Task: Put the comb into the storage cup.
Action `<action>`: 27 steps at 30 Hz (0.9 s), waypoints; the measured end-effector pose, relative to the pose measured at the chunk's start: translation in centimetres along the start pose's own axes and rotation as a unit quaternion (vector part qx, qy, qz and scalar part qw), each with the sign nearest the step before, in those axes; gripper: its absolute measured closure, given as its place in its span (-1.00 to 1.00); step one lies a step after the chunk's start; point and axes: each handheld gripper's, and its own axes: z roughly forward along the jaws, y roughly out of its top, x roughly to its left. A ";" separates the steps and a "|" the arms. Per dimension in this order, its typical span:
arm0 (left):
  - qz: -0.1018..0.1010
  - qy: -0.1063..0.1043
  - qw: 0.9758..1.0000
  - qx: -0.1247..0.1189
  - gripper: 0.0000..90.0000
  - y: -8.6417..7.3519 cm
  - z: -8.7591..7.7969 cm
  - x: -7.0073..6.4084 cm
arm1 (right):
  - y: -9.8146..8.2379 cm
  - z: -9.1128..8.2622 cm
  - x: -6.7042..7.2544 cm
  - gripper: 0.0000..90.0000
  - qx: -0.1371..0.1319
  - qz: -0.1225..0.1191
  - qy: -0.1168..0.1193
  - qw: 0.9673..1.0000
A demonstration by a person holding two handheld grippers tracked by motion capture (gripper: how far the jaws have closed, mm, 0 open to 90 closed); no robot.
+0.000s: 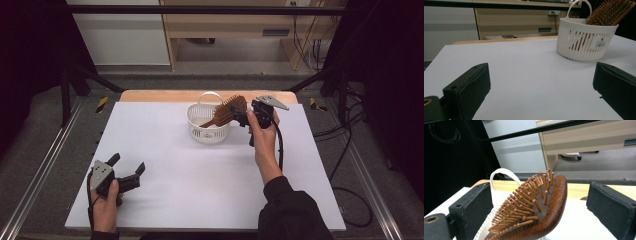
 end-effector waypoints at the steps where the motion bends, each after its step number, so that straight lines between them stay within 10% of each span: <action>1: 0.000 0.000 1.000 0.000 -0.97 0.0 0.0 0.0 | 0.0 0.0 0.0 -0.88 0.000 -0.001 -0.001 1.000; 27: -0.002 0.003 1.000 0.001 -0.97 -0.1 0.0 0.1 | 0.9 -1.2 0.1 -0.88 -0.010 -0.031 -0.011 0.999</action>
